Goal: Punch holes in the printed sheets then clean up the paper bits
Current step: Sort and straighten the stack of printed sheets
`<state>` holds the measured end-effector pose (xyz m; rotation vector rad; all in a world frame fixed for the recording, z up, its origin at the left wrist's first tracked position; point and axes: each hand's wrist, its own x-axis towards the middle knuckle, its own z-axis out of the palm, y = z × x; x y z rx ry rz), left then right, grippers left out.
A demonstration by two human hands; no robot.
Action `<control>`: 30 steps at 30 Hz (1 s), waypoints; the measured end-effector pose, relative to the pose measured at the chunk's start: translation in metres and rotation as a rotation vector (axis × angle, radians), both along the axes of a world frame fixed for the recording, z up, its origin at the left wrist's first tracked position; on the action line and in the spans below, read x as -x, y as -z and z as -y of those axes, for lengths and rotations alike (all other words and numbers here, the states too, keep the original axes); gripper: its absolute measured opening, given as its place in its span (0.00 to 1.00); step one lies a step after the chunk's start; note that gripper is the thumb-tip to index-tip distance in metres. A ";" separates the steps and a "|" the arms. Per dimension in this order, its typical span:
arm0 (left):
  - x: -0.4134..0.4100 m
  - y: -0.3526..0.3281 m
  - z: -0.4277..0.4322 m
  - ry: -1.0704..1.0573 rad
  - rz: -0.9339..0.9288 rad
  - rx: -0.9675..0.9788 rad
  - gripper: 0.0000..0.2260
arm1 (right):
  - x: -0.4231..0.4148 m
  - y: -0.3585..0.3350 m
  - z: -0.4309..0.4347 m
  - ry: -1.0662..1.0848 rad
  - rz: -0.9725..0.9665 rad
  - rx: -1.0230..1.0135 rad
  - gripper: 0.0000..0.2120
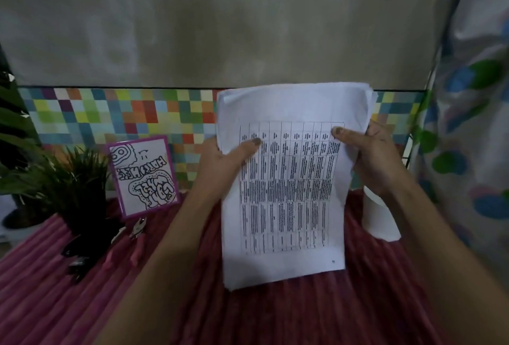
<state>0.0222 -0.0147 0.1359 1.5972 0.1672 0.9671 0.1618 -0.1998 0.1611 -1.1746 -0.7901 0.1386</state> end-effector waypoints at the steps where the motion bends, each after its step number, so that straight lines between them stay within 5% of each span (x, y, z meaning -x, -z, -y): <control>1: 0.000 -0.004 0.003 -0.025 0.035 -0.024 0.06 | 0.002 -0.003 0.001 0.001 0.004 -0.016 0.09; 9: 0.001 -0.008 0.008 -0.115 0.103 -0.037 0.06 | 0.008 0.000 0.003 0.114 0.143 0.022 0.05; 20: -0.011 0.057 -0.010 -0.025 -0.140 0.113 0.09 | 0.000 0.084 -0.009 0.112 -0.224 0.155 0.08; 23: -0.010 0.062 -0.015 0.009 -0.144 0.156 0.05 | 0.003 0.085 -0.008 0.110 -0.245 0.130 0.11; 26: -0.008 0.076 -0.013 0.032 -0.176 0.142 0.16 | 0.015 0.092 -0.009 0.147 -0.248 0.144 0.11; 30: -0.013 0.076 -0.022 0.023 -0.177 0.134 0.15 | 0.013 0.090 -0.011 0.157 -0.251 0.149 0.12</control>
